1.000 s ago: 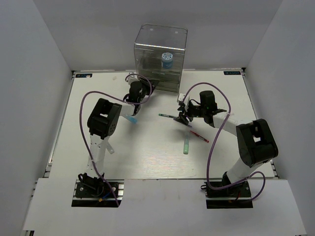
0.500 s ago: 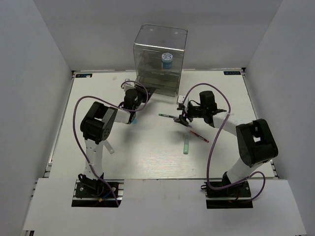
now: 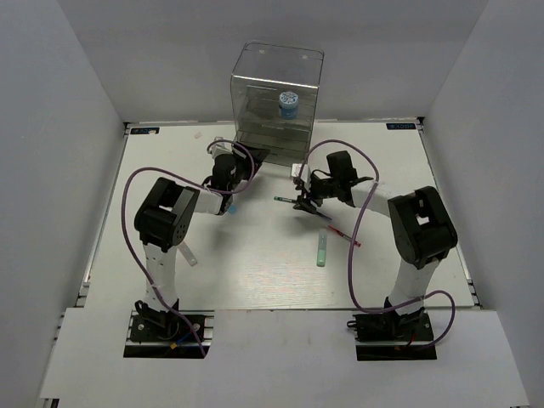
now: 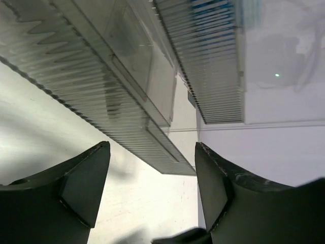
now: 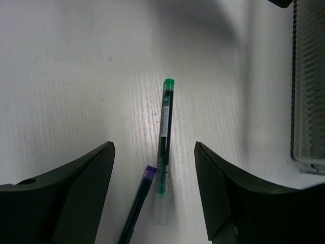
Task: Sort the stationery into containers
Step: Open the drawer in the storage box, then pick up the pen from the center of the board.
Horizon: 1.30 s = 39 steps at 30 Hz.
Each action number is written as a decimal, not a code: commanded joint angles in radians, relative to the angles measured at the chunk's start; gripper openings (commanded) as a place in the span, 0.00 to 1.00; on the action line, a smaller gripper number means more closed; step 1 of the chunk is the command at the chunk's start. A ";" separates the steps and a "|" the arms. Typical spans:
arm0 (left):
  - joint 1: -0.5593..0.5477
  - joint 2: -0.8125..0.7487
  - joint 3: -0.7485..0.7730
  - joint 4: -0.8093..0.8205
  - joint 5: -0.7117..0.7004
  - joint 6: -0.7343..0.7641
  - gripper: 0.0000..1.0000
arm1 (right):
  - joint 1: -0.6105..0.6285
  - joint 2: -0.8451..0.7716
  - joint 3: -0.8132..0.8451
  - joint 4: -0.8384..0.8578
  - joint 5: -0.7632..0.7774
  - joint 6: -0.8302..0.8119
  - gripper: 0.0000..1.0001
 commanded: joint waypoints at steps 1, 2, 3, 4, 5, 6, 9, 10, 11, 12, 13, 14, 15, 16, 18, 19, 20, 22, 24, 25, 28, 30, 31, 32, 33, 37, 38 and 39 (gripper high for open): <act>0.004 -0.126 -0.020 -0.016 -0.007 0.039 0.77 | 0.021 0.033 0.090 -0.050 0.042 -0.023 0.70; 0.004 -0.158 -0.037 -0.025 -0.007 0.060 0.79 | 0.026 0.039 0.098 -0.067 0.049 -0.023 0.68; 0.004 -0.178 -0.058 -0.036 -0.007 0.070 0.80 | 0.029 0.047 0.106 -0.079 0.059 -0.026 0.67; 0.004 -0.200 -0.073 -0.063 -0.007 0.080 0.80 | 0.035 0.068 0.124 -0.079 0.071 -0.028 0.67; 0.004 -0.250 -0.087 -0.088 -0.007 0.096 0.80 | 0.037 0.076 0.145 -0.128 0.084 -0.028 0.65; 0.004 -0.280 -0.115 -0.114 -0.007 0.125 0.80 | 0.044 0.082 0.159 -0.142 0.091 -0.033 0.63; 0.004 -0.405 -0.179 -0.215 -0.034 0.197 0.83 | 0.060 0.137 0.251 -0.227 0.098 -0.057 0.61; 0.004 -0.437 -0.196 -0.268 -0.053 0.214 0.83 | 0.057 0.156 0.259 -0.242 0.104 -0.060 0.59; 0.004 -0.470 -0.228 -0.296 -0.067 0.228 0.86 | 0.061 0.167 0.287 -0.266 0.107 -0.075 0.57; 0.004 -0.500 -0.244 -0.322 -0.080 0.238 0.88 | 0.066 0.174 0.294 -0.288 0.108 -0.079 0.57; 0.004 -0.557 -0.257 -0.351 -0.103 0.252 0.90 | 0.072 0.177 0.304 -0.303 0.114 -0.082 0.55; 0.004 -0.585 -0.270 -0.402 -0.113 0.252 0.91 | 0.074 0.194 0.331 -0.315 0.118 -0.092 0.53; 0.004 -0.609 -0.290 -0.428 -0.122 0.275 0.94 | 0.081 0.205 0.342 -0.338 0.124 -0.099 0.53; 0.004 -0.634 -0.299 -0.448 -0.133 0.284 0.94 | 0.086 0.210 0.353 -0.363 0.130 -0.099 0.51; 0.004 -0.701 -0.314 -0.513 -0.142 0.295 0.97 | 0.087 0.243 0.397 -0.401 0.136 -0.102 0.49; 0.004 -0.723 -0.323 -0.543 -0.151 0.295 1.00 | 0.094 0.256 0.419 -0.407 0.141 -0.102 0.47; 0.004 -0.744 -0.324 -0.610 -0.151 0.295 1.00 | 0.095 0.269 0.429 -0.420 0.154 -0.100 0.45; 0.004 -0.795 -0.314 -0.731 -0.194 0.295 1.00 | 0.103 0.289 0.457 -0.440 0.177 -0.103 0.43; 0.004 -0.826 -0.302 -0.810 -0.240 0.295 1.00 | 0.112 0.305 0.485 -0.463 0.182 -0.105 0.39; 0.004 -0.855 -0.293 -0.841 -0.255 0.295 1.00 | 0.118 0.309 0.488 -0.478 0.184 -0.115 0.37; 0.004 -0.899 -0.293 -0.947 -0.298 0.286 1.00 | 0.127 0.323 0.505 -0.502 0.197 -0.131 0.33; 0.004 -0.950 -0.317 -0.958 -0.298 0.286 1.00 | 0.130 0.329 0.511 -0.509 0.202 -0.138 0.27; 0.004 -0.967 -0.343 -0.958 -0.289 0.286 1.00 | 0.132 0.331 0.514 -0.518 0.197 -0.148 0.24; 0.004 -0.985 -0.359 -0.958 -0.279 0.295 1.00 | 0.136 0.334 0.520 -0.530 0.200 -0.152 0.22; 0.004 -1.019 -0.374 -0.932 -0.256 0.295 1.00 | 0.137 0.338 0.525 -0.538 0.194 -0.155 0.16; 0.004 -1.068 -0.437 -0.883 -0.184 0.336 0.96 | 0.135 0.311 0.552 -0.591 0.133 -0.171 0.00; 0.004 -1.068 -0.437 -0.882 -0.170 0.370 0.91 | 0.137 0.300 0.558 -0.598 0.115 -0.163 0.00; -0.008 -1.068 -0.437 -0.892 -0.170 0.380 0.91 | 0.132 0.285 0.566 -0.590 0.087 -0.157 0.00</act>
